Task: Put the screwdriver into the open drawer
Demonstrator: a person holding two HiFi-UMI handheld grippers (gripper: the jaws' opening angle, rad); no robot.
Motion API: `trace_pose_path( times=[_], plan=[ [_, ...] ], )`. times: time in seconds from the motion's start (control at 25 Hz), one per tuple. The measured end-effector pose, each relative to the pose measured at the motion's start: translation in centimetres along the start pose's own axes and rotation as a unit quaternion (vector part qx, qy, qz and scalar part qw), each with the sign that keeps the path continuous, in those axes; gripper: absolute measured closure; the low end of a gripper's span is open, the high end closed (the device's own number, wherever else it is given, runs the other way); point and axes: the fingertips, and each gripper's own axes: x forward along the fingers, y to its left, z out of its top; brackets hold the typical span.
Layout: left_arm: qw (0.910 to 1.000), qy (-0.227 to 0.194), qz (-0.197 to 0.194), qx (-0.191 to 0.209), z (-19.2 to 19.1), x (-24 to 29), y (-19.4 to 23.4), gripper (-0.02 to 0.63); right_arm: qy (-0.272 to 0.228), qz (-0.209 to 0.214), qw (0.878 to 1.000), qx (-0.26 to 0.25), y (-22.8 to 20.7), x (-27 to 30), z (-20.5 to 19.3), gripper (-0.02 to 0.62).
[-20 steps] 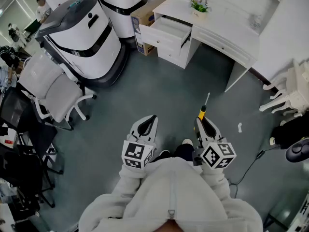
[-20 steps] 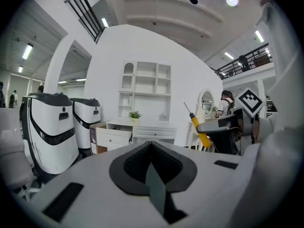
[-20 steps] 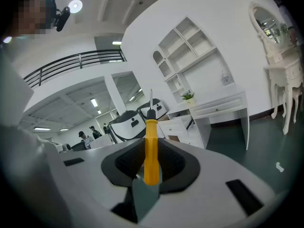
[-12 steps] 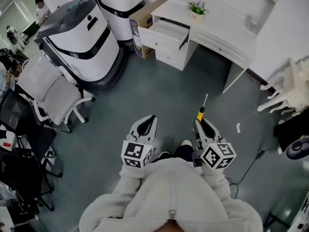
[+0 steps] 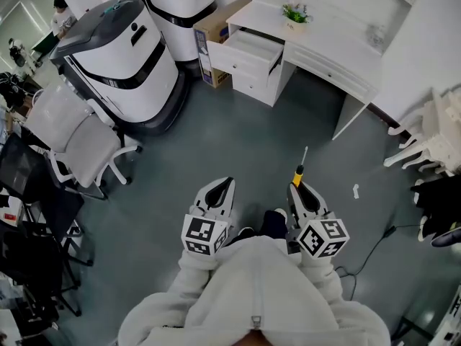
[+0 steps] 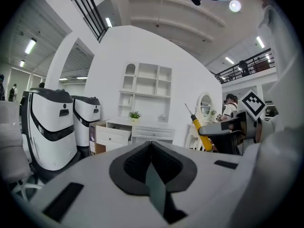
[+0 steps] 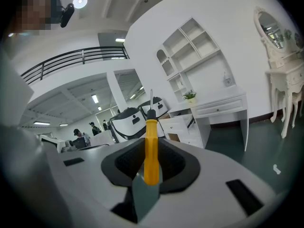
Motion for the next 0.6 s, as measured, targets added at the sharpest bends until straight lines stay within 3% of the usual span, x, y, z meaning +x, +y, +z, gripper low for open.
trace_pose_path(
  times=[0.6],
  plan=[
    [0.9998, 0.007, 0.006, -0.015, 0.1, 3.6, 2.1, 0.589, 0.017, 0.009, 1.000, -0.004, -1.6, 4.0, 1.4, 0.499]
  ],
)
